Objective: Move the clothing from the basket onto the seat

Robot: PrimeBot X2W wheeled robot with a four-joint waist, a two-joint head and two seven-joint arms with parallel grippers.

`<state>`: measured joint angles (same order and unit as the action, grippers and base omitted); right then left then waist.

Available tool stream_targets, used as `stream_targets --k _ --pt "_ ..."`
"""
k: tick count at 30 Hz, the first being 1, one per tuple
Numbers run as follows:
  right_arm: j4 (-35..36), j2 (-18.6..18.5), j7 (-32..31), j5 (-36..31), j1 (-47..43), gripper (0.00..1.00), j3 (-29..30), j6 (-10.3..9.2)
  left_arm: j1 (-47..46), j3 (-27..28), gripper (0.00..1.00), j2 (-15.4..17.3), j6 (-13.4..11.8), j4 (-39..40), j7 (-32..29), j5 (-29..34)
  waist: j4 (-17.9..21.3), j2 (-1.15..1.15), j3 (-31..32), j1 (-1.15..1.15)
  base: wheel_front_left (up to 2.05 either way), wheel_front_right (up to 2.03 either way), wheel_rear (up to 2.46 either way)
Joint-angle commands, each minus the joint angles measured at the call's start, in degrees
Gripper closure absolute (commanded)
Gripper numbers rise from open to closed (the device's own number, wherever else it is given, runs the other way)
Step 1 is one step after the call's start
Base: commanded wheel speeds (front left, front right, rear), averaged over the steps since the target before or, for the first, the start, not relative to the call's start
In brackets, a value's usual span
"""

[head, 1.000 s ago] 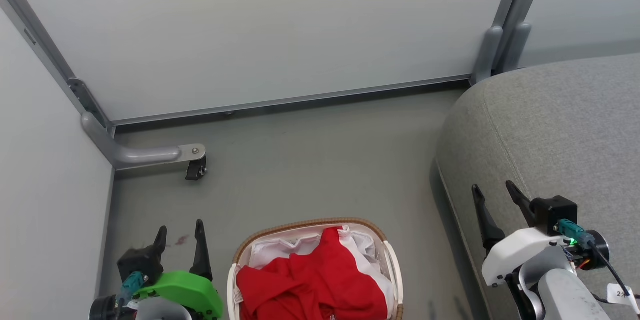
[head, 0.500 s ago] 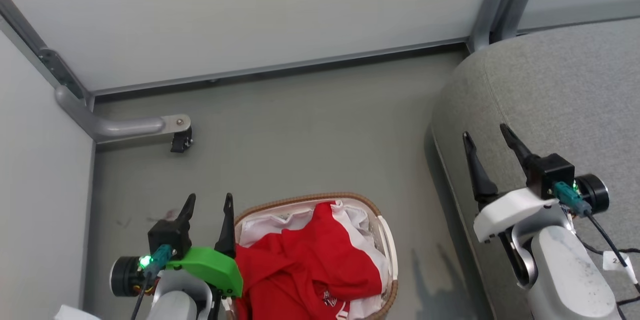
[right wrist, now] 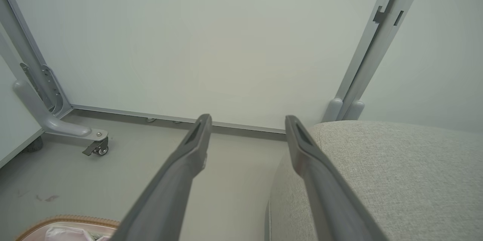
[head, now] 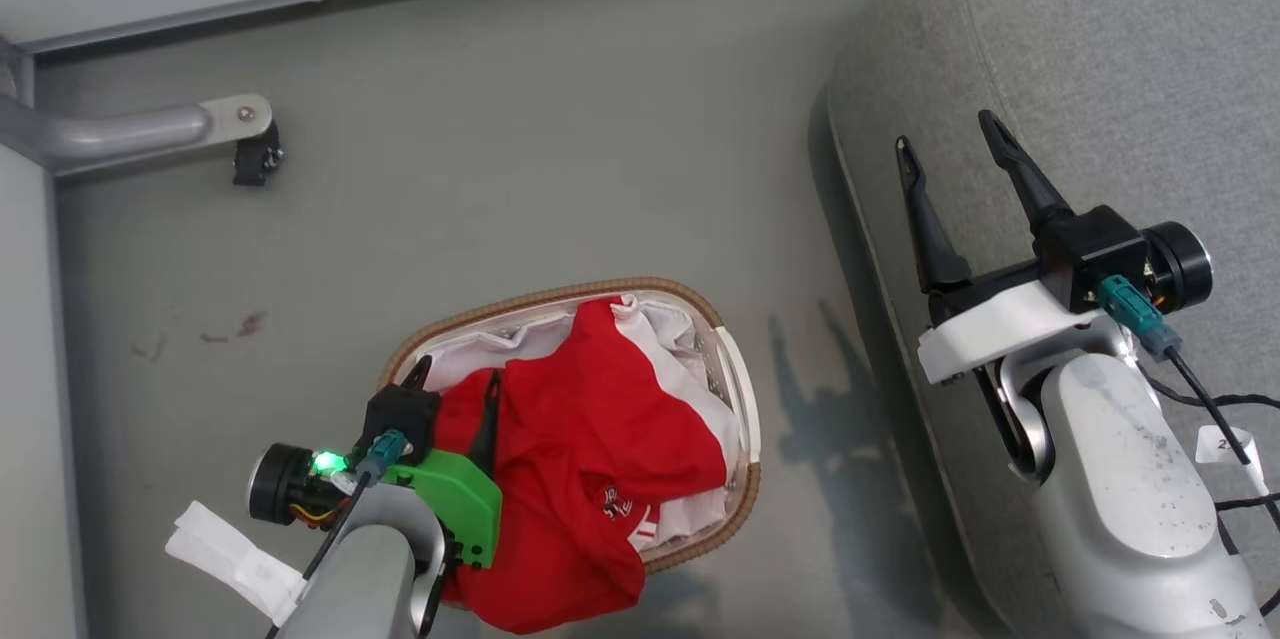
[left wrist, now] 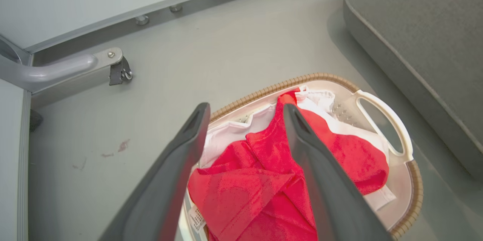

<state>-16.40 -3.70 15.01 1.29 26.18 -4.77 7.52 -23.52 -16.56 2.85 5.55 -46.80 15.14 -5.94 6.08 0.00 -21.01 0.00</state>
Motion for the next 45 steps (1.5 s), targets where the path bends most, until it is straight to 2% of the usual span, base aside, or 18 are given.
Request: stream_targets --k 1,17,23,30,34,39,42,45 --pt "0.51 0.07 0.25 0.24 0.91 0.00 -0.01 -0.06 -1.62 -0.22 0.00 0.78 0.26 -1.28 0.02 0.89 3.38 0.00 -5.29 0.00 0.00 0.00 0.00" --pt "4.41 0.70 0.21 1.43 4.31 0.00 -0.80 -0.06 -8.09 -5.92 0.00 2.77 0.69 -16.83 0.00 5.63 5.77 0.00 -13.74 0.00 0.00 0.00 0.00" --pt "6.60 0.69 0.20 3.08 6.22 0.00 -2.05 -0.06 -11.72 -8.39 0.00 3.62 -1.43 -23.23 -0.10 8.19 7.20 0.00 -16.97 0.00 0.00 0.00 0.00" --pt "9.07 0.70 0.20 4.69 7.56 0.00 -2.51 -0.06 -15.36 -10.34 0.00 5.04 -4.68 -25.24 -0.05 9.75 8.71 0.00 -20.67 0.00 0.00 0.00 0.00" --pt "9.92 0.70 0.20 5.67 8.01 0.00 -2.70 -0.06 -17.24 -11.01 0.00 5.60 -5.37 -25.89 -0.25 10.19 9.42 0.00 -22.64 0.00 0.00 0.00 0.00" --pt "10.68 0.71 0.20 6.84 8.62 0.00 -3.02 -0.06 -19.13 -12.18 0.00 6.48 -4.88 -26.55 -1.31 10.66 10.09 0.00 -24.79 0.00 0.00 0.00 0.00" --pt "10.79 0.70 0.20 8.06 8.91 0.00 -3.53 -0.06 -19.96 -11.95 0.00 6.73 -3.27 -26.85 -2.47 9.47 10.74 0.00 -25.96 0.00 0.00 0.00 0.00" --pt "10.76 0.70 0.20 8.69 9.16 0.00 -3.66 -0.06 -20.13 -12.33 0.00 6.80 -2.75 -26.92 -2.77 9.30 10.90 0.00 -26.27 0.00 0.00 0.00 0.00"
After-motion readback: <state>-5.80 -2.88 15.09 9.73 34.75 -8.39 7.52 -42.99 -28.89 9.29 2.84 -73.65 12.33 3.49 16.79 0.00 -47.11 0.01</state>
